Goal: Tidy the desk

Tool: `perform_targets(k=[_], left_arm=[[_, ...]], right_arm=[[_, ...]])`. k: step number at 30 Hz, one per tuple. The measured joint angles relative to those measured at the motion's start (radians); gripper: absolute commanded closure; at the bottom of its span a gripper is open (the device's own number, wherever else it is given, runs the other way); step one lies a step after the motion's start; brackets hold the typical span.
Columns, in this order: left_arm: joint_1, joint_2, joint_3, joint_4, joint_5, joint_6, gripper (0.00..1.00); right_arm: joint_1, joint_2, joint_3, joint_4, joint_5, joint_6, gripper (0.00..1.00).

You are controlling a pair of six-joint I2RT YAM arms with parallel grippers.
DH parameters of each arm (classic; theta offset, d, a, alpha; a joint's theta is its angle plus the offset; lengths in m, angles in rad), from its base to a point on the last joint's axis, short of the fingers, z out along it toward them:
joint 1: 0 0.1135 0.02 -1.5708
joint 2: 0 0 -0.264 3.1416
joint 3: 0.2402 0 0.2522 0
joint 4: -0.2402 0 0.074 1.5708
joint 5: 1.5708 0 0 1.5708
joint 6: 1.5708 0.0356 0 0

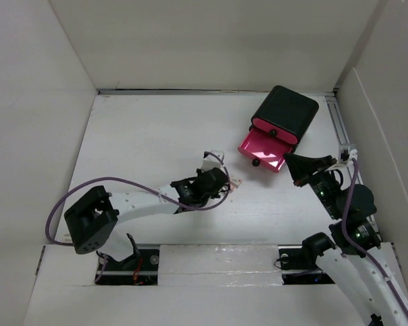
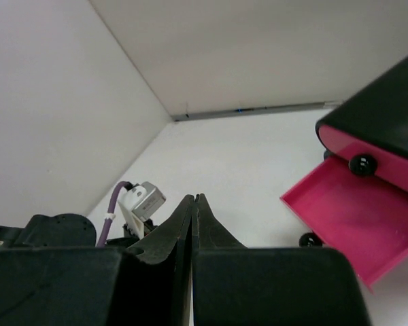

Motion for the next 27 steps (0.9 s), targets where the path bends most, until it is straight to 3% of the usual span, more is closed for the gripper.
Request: perform_targets(k=[6,12,18,22,26,27], left_arm=[[0.000,0.048,0.216,0.090,0.004,0.096,1.00],[0.008,0.287,0.544,0.213,0.048,0.195,1.00],[0.046,0.512,0.771,0.237,0.116,0.232,0.98],[0.064,0.613,0.850,0.229,0.131,0.251,0.86],[0.067,0.657,0.874,0.222,0.141,0.258,0.59],[0.066,0.657,0.874,0.222,0.145,0.259,0.57]], right_arm=[[0.000,0.000,0.035,-0.016,0.002,-0.005,0.99],[0.000,-0.009,0.035,-0.083,0.034,-0.021,0.98],[0.000,-0.035,0.035,-0.128,0.069,-0.035,0.98],[0.000,-0.048,0.035,-0.157,0.087,-0.038,0.98],[0.000,-0.056,0.035,-0.162,0.091,-0.039,0.98],[0.000,-0.056,0.035,-0.165,0.091,-0.039,0.98]])
